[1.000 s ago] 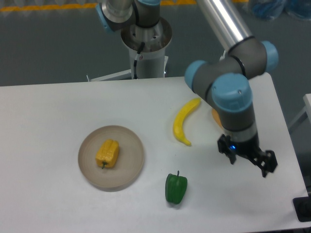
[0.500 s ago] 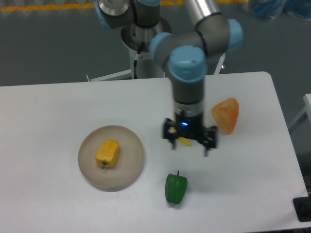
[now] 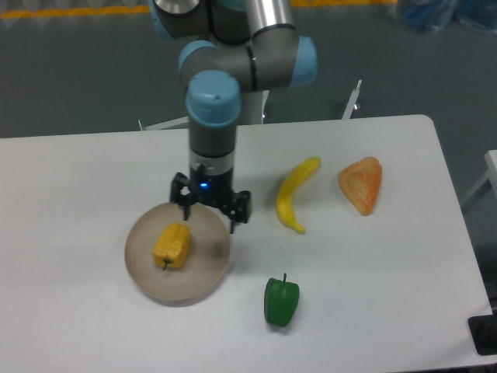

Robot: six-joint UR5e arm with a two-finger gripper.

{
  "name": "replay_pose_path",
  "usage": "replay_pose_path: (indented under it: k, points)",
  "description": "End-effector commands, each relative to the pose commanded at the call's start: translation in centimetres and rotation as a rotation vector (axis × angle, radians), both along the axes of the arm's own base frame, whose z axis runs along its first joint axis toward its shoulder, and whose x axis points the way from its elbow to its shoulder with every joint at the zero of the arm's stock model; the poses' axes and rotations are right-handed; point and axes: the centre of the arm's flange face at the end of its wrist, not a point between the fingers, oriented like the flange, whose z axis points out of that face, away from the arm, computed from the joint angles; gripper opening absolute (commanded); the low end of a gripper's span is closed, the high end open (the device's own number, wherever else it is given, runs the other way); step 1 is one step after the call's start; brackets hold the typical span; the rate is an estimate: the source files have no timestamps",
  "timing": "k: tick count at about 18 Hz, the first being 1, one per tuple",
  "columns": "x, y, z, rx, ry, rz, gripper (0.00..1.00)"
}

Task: Pick up the yellow pepper from the plate
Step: 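Lower the gripper around the yellow bell pepper on the plate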

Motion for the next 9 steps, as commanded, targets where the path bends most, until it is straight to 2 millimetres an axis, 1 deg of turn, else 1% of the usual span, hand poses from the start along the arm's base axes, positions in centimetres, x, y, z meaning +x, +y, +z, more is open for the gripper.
replay_pose_path:
  k: [2,3,6,7,9]
  points:
    - [1.4,0.3,-0.8,-0.009,-0.003,-0.020,1.00]
    - [1.8,0.5,-1.3,-0.019,-0.004,-0.027,1.00]
    - [2.3,0.6,-1.7,-0.027,-0.003,-0.034,1.00]
    - [2.3,0.9,-2.5,-0.039,-0.006,-0.037,1.00]
    - [2.9,1.1,-3.1,-0.033,-0.004,-0.049,1.00]
